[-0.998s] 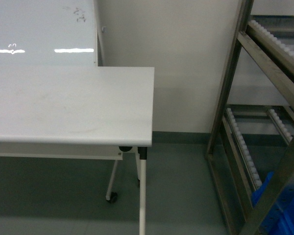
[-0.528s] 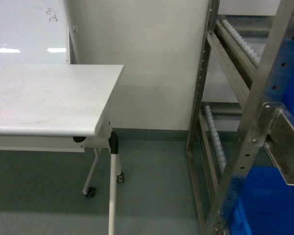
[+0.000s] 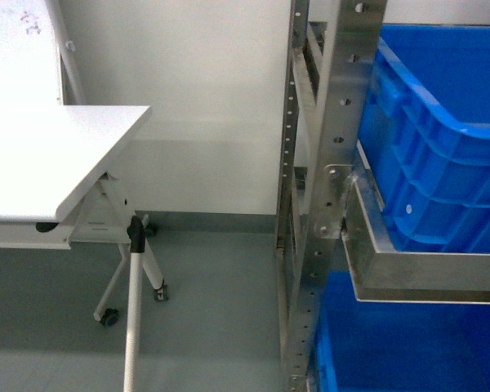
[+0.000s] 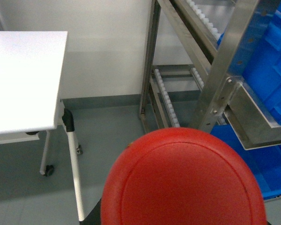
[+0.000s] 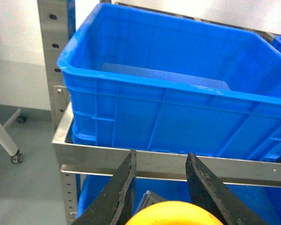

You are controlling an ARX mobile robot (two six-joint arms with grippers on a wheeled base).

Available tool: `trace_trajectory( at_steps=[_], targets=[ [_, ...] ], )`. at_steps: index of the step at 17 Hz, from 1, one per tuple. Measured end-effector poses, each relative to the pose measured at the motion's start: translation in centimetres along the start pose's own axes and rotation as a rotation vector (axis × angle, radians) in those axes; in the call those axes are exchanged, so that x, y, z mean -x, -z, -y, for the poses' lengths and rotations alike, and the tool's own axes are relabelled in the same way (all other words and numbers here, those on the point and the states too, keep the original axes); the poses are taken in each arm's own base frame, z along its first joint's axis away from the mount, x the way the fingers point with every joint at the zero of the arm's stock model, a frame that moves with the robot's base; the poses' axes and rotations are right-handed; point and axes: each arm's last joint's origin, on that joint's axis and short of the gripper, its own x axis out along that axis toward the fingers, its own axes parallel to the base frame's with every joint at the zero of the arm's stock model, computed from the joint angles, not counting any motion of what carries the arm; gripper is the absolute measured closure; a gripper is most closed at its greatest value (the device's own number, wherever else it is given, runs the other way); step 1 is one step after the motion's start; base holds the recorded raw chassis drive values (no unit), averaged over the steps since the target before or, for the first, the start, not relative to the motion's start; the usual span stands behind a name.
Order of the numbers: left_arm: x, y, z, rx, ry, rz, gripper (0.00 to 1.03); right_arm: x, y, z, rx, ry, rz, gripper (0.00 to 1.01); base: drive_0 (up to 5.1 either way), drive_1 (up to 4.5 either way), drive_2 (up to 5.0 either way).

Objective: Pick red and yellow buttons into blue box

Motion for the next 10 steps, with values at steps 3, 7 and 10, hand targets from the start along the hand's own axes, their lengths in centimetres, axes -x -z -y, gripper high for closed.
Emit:
trace_trajectory(
  at_steps=[3, 7, 10],
  targets=[
    [0.00, 0.00, 0.00, 0.000, 0.000, 0.000, 0.78, -0.01, 0.00, 0.00, 0.000, 0.000, 0.000, 0.71, 5.1, -2.30, -2.3],
    [0.00, -0.01, 0.00, 0.000, 0.000, 0.002, 0.78, -0.01, 0.01, 0.00, 0.000, 0.000, -0.001, 0.71, 5.0, -2.46, -2.5],
    [0.01, 0.00, 0.00, 0.000, 0.000, 0.000, 0.78, -0.01, 0.04, -0.01, 0.001, 0.000, -0.004, 0.71, 5.1, -2.33, -2.3]
  ],
)
